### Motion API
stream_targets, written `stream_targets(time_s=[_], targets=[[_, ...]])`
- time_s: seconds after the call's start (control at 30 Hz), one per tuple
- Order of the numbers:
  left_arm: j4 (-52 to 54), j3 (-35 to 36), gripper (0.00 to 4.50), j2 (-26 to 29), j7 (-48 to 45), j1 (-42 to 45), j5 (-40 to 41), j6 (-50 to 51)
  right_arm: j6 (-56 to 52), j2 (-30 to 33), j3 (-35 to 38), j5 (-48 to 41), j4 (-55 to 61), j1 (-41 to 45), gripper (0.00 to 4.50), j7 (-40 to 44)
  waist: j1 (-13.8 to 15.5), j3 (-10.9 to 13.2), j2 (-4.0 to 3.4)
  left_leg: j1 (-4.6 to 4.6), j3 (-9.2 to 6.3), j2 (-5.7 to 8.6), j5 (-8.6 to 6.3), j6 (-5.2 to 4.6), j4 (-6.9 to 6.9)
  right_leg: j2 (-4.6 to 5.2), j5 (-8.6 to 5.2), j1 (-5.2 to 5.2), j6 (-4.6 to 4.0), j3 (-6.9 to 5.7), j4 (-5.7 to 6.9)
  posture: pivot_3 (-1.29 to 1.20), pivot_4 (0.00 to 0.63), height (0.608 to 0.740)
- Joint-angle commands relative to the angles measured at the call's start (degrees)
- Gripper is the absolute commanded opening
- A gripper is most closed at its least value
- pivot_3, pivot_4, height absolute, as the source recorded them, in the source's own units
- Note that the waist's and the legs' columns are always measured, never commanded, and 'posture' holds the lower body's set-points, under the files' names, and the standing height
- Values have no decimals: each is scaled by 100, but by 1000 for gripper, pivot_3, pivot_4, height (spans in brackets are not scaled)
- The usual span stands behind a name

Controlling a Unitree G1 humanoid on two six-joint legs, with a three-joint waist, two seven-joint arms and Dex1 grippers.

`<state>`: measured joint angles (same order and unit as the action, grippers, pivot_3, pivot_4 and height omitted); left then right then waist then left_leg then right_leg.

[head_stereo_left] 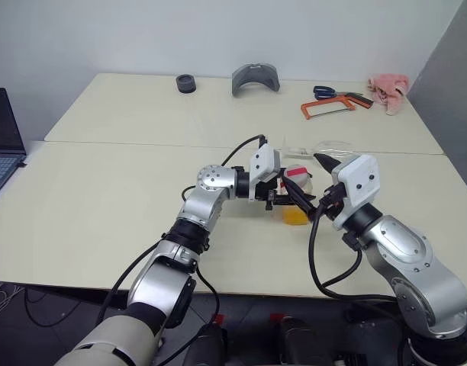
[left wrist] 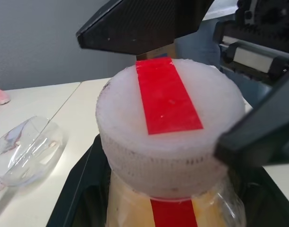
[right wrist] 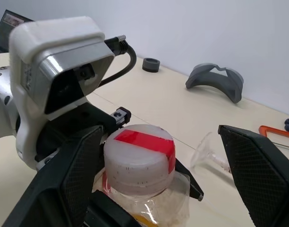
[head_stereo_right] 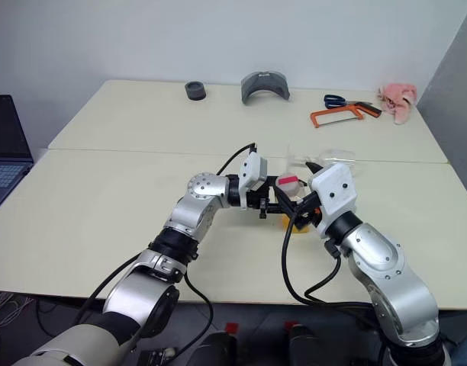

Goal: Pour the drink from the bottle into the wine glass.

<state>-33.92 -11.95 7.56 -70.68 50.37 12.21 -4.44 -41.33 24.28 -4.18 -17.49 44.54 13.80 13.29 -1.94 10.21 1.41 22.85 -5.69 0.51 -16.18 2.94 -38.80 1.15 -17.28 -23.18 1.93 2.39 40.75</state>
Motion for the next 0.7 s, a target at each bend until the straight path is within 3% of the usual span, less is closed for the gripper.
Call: stream_targets(time_s=[0.03,0.17,0.27,0.4,0.7], targets=[[114,46,2166,-35,-27,185,15,-135,142,41,30,14,74,78,4168,152,0,0,0,0,0,0,0,0,0,0,0,0,0,0,0,0,150,740],[132,25,2166,2,-80,165,0,-127,100,97,-18,-97,19,119,3992,439,0,0,0,0,0,0,0,0,0,0,0,0,0,0,0,0,150,740],[132,6,2166,23,-132,172,-17,-134,149,154,33,-77,-96,178,3260,579,-1,0,0,0,0,0,0,0,0,0,0,0,0,0,0,0,150,740],[133,-27,2166,68,-272,175,-33,-156,269,324,221,-211,-288,310,1890,941,-1,0,0,0,0,0,0,0,0,-1,0,0,0,-1,0,0,150,740],[92,-36,2166,315,-959,383,133,-32,1273,1799,863,-1187,-1611,674,1862,3693,5,3,3,0,23,6,-1,-2,0,-1,0,4,0,-3,-5,0,150,740]])
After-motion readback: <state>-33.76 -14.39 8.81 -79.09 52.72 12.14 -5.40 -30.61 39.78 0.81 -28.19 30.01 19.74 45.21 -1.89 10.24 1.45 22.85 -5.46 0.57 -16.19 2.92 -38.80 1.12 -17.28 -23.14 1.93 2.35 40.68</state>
